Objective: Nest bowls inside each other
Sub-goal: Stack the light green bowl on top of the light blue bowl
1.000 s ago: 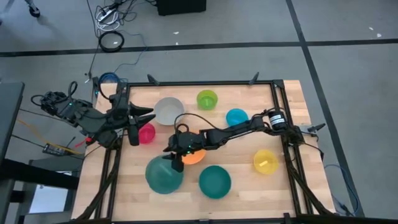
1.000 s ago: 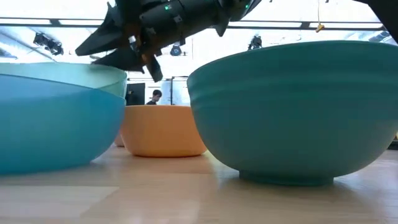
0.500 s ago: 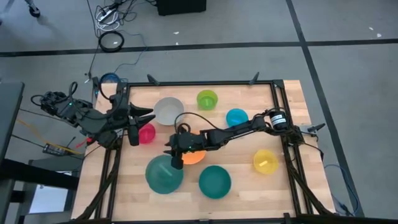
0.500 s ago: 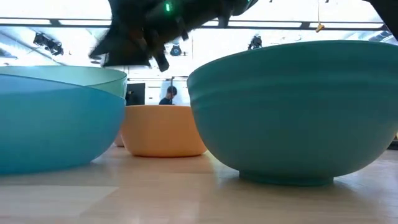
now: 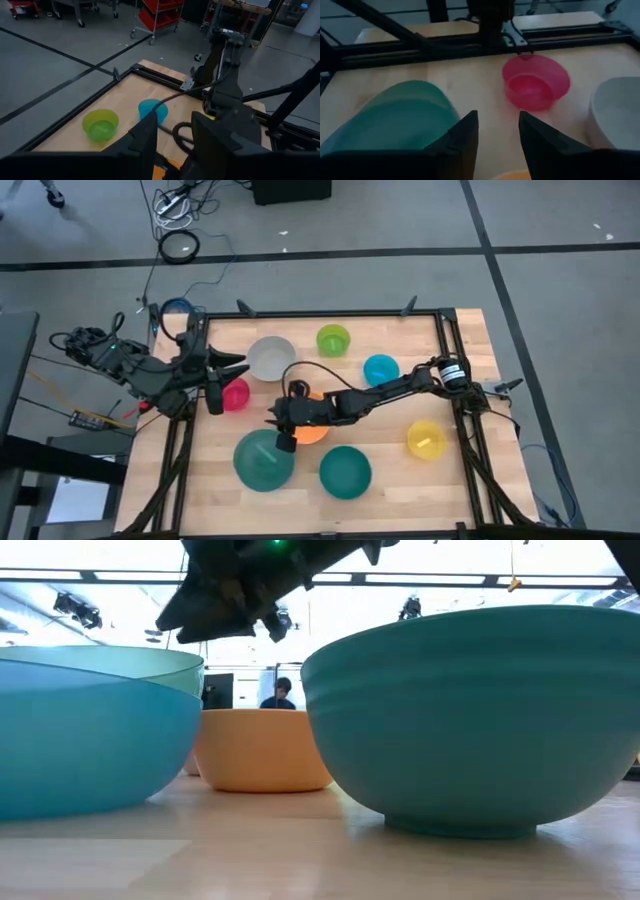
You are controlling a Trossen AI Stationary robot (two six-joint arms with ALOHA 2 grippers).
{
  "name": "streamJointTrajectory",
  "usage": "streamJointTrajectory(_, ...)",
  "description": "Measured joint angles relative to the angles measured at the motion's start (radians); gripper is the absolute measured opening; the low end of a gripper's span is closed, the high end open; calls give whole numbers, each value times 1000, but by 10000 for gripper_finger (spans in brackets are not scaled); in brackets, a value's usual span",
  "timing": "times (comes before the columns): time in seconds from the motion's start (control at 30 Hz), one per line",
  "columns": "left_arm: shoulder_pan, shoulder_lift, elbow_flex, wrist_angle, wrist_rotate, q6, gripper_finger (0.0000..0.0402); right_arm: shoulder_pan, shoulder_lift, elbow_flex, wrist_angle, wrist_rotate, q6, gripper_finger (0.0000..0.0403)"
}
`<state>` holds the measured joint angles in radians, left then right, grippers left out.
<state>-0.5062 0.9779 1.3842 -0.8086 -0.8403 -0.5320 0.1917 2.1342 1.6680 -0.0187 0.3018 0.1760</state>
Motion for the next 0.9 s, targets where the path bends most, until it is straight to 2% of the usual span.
streamJointTrajectory(0.43, 0, 0, 0, -6, 0, -1, 129, 30, 15, -33, 14, -34, 57, 121)
streamJointTrajectory(0.9, 0, 5, 0, -6, 2, -4, 129, 50, 7, -88, -78, -17, 106, 103)
